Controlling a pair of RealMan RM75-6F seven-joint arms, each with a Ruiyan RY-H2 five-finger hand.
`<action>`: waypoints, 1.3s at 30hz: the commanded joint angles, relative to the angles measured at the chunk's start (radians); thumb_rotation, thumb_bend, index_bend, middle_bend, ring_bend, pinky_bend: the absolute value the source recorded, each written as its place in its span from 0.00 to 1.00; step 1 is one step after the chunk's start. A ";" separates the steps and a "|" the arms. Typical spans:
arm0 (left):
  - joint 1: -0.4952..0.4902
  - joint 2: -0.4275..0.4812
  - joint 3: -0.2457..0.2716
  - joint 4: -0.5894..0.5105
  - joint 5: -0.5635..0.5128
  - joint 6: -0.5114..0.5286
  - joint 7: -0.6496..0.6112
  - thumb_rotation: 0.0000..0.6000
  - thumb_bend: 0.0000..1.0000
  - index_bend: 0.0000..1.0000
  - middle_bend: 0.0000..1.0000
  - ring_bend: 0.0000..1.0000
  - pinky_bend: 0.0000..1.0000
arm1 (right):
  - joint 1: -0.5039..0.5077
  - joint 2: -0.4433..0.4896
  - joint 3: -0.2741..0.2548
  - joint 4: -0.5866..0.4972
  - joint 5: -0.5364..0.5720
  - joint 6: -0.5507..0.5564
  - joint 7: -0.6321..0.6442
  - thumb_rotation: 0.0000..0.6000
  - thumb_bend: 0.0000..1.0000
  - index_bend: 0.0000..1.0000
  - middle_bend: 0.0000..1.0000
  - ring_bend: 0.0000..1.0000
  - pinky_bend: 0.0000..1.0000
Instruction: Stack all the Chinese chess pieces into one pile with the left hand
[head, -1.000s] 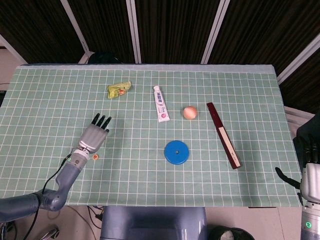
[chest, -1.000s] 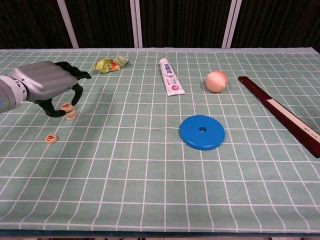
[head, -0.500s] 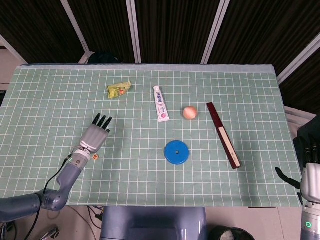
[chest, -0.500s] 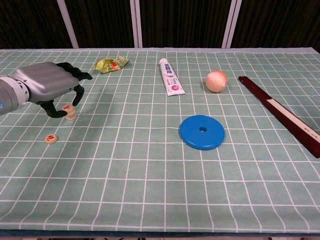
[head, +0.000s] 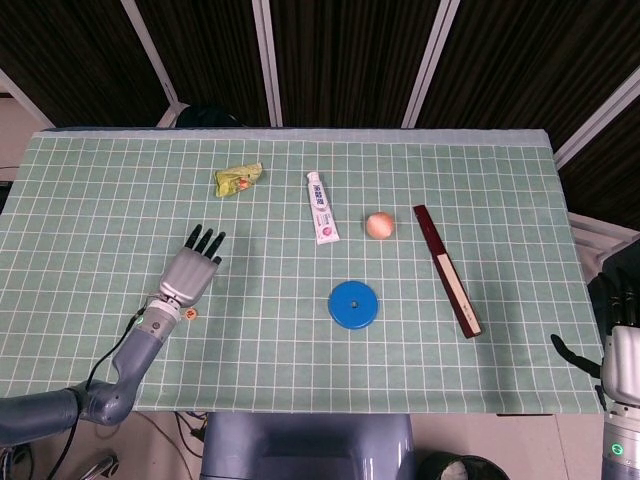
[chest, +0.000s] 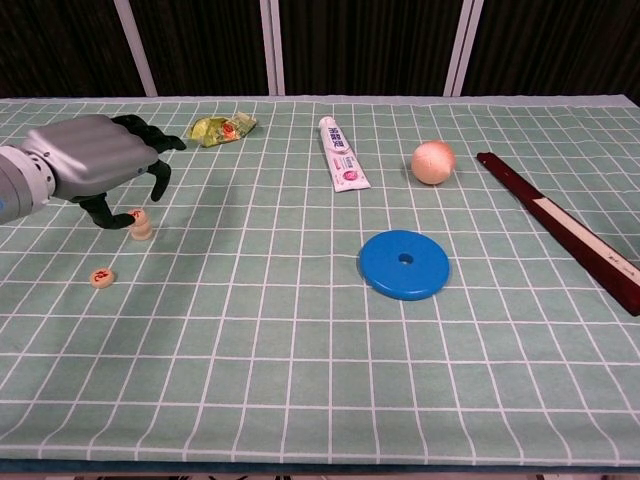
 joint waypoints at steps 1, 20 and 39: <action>0.022 0.041 -0.004 -0.064 0.041 0.050 -0.031 1.00 0.31 0.39 0.00 0.00 0.00 | 0.000 -0.001 0.000 0.000 0.002 -0.001 0.000 1.00 0.23 0.10 0.01 0.00 0.00; 0.212 0.144 0.131 -0.045 0.326 0.149 -0.437 1.00 0.24 0.40 0.00 0.00 0.00 | -0.003 0.001 -0.003 -0.007 -0.006 0.006 0.003 1.00 0.23 0.10 0.01 0.00 0.00; 0.174 0.086 0.103 0.045 0.376 0.023 -0.469 1.00 0.24 0.39 0.00 0.00 0.00 | -0.004 0.004 -0.002 -0.011 0.000 0.001 0.009 1.00 0.23 0.10 0.01 0.00 0.00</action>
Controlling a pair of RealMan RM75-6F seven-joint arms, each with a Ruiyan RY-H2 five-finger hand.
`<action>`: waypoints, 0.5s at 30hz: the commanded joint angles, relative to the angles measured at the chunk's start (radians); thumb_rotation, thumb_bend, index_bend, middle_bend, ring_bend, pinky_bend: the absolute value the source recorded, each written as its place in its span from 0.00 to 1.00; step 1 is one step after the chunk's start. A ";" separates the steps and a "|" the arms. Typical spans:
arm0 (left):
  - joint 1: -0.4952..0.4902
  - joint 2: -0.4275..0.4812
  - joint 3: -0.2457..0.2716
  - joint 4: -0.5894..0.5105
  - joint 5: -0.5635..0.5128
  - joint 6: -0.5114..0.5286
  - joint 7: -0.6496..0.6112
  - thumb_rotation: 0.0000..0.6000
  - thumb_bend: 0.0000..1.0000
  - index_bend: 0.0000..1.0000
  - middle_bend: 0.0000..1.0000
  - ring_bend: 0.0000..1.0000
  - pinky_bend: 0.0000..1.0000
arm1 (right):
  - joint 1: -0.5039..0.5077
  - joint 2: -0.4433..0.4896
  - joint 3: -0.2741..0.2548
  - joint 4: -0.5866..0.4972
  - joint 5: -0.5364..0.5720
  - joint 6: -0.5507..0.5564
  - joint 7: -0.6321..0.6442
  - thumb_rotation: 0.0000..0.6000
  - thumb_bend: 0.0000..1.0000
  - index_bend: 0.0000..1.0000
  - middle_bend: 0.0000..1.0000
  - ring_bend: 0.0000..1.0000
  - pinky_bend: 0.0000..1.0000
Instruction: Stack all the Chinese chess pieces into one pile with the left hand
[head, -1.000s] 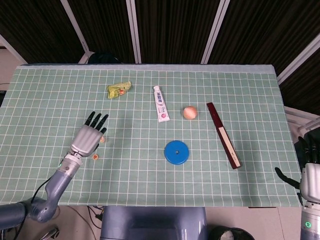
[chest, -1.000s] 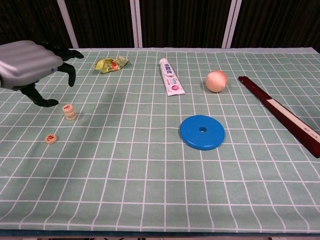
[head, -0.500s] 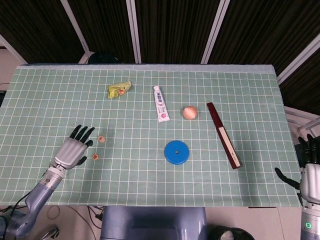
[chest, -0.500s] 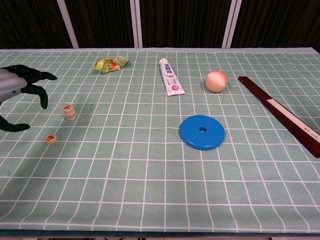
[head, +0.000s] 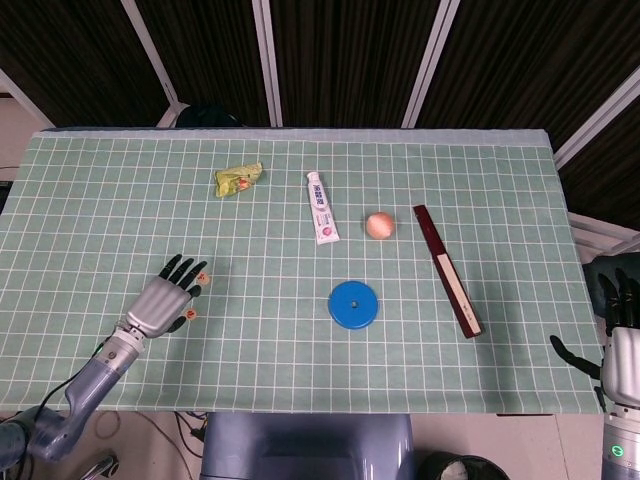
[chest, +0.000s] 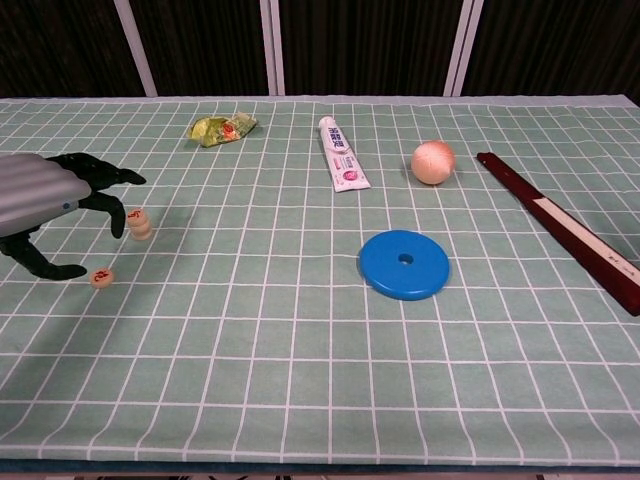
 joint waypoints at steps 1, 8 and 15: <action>-0.006 -0.009 -0.004 0.011 0.008 -0.014 -0.007 1.00 0.24 0.39 0.00 0.00 0.00 | 0.000 0.000 0.000 0.000 0.000 0.000 0.000 1.00 0.23 0.10 0.01 0.00 0.00; -0.004 -0.024 -0.017 0.017 0.020 -0.012 -0.004 1.00 0.20 0.37 0.00 0.00 0.00 | 0.000 0.000 0.000 -0.001 0.001 -0.001 0.001 1.00 0.23 0.10 0.01 0.00 0.00; 0.002 -0.019 -0.019 0.013 0.022 -0.021 0.009 1.00 0.07 0.34 0.00 0.00 0.00 | 0.000 0.001 0.000 -0.001 0.002 -0.003 0.001 1.00 0.23 0.10 0.01 0.00 0.00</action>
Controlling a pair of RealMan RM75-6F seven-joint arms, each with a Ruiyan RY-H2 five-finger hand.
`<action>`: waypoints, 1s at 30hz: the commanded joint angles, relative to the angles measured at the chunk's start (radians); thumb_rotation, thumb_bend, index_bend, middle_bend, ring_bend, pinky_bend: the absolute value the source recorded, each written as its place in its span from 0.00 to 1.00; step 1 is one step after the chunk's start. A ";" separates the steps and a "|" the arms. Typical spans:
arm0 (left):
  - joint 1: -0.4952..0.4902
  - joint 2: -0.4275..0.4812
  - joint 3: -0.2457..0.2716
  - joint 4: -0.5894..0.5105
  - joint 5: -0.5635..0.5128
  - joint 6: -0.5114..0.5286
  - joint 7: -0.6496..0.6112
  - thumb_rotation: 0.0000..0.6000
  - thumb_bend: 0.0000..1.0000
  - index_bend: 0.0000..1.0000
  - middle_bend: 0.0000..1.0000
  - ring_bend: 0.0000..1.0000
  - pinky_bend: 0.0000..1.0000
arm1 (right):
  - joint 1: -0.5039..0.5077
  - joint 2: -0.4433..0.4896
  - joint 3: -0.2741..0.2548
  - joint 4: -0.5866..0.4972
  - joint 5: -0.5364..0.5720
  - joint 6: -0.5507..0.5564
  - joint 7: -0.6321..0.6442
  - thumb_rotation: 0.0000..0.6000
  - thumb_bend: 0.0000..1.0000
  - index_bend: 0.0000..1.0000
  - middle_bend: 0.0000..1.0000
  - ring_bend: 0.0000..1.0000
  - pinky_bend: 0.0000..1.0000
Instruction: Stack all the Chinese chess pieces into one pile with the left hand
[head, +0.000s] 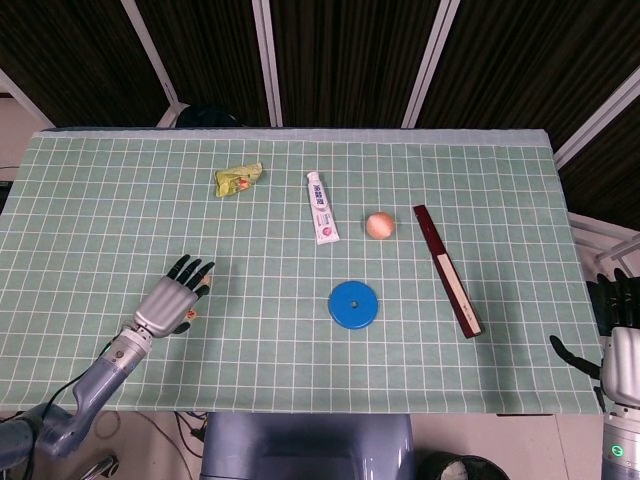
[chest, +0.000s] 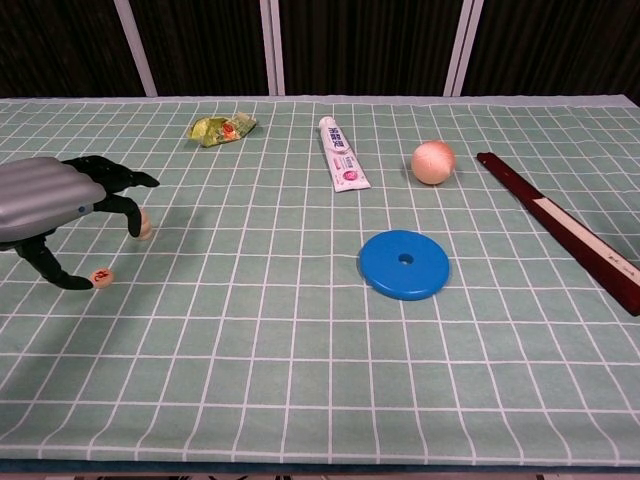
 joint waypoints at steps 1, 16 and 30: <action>0.001 0.008 0.002 -0.007 0.001 -0.006 0.006 1.00 0.07 0.34 0.00 0.00 0.00 | 0.000 0.000 0.001 0.000 0.001 0.000 0.000 1.00 0.23 0.10 0.01 0.00 0.00; 0.007 -0.005 -0.006 0.031 0.004 -0.025 0.008 1.00 0.11 0.39 0.00 0.00 0.00 | 0.000 -0.001 0.002 -0.002 0.005 -0.002 0.000 1.00 0.23 0.10 0.01 0.00 0.00; 0.004 -0.022 -0.015 0.047 0.010 -0.034 0.023 1.00 0.20 0.42 0.00 0.00 0.00 | 0.000 -0.001 0.001 -0.004 0.008 -0.005 -0.001 1.00 0.23 0.10 0.01 0.00 0.00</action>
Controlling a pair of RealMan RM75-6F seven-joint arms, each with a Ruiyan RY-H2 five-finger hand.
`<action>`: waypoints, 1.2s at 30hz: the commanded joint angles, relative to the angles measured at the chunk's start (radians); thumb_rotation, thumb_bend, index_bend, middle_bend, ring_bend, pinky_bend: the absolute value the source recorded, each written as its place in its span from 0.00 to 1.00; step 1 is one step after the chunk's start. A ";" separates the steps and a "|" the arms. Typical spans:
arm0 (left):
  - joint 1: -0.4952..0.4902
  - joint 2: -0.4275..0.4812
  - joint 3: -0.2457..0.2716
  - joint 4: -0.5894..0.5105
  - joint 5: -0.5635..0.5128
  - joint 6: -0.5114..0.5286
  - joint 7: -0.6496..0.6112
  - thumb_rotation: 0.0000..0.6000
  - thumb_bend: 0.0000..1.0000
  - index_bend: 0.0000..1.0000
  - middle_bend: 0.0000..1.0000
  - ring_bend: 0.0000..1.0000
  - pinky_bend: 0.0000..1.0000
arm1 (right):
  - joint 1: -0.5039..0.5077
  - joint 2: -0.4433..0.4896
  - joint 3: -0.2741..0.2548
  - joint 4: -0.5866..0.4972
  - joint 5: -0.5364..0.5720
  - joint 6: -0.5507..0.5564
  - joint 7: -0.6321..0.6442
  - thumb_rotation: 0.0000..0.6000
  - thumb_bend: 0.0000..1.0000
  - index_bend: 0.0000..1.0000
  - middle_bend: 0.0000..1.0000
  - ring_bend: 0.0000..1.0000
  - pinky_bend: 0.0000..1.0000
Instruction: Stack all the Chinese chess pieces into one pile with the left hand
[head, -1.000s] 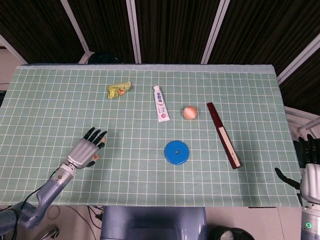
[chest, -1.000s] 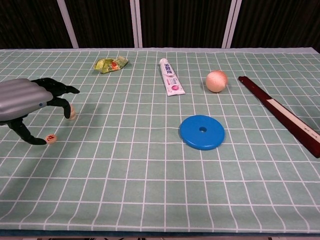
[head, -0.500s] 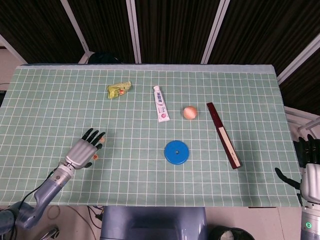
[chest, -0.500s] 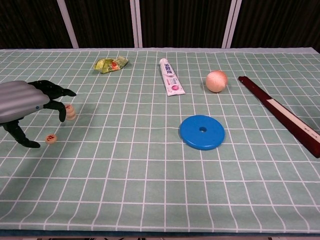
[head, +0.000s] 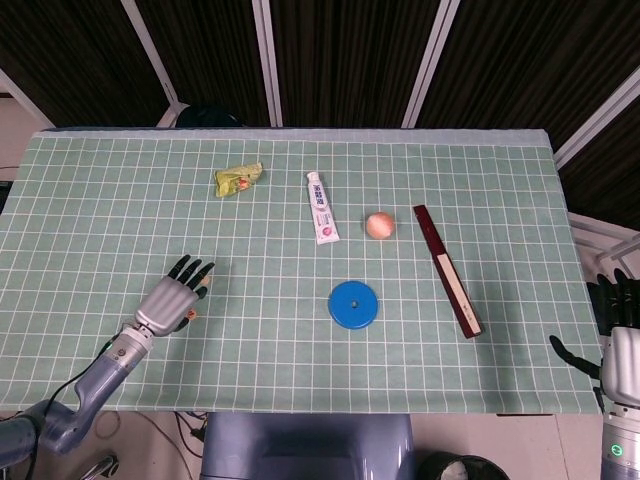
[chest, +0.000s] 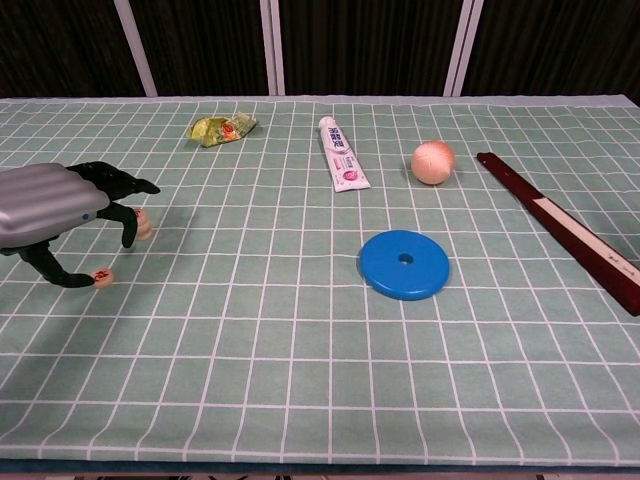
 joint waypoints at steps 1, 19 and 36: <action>0.002 -0.001 0.000 0.003 -0.003 -0.001 0.005 1.00 0.20 0.42 0.00 0.00 0.00 | 0.000 0.000 0.000 0.000 -0.001 0.000 0.000 1.00 0.23 0.10 0.01 0.00 0.00; 0.013 -0.004 0.004 0.016 0.005 -0.004 0.007 1.00 0.20 0.43 0.00 0.00 0.00 | 0.001 -0.002 0.001 0.001 0.002 -0.001 -0.003 1.00 0.23 0.10 0.01 0.00 0.00; 0.018 -0.024 0.001 0.043 0.013 -0.001 0.012 1.00 0.21 0.46 0.00 0.00 0.00 | 0.001 -0.002 0.001 0.000 0.004 -0.004 -0.001 1.00 0.23 0.10 0.01 0.00 0.00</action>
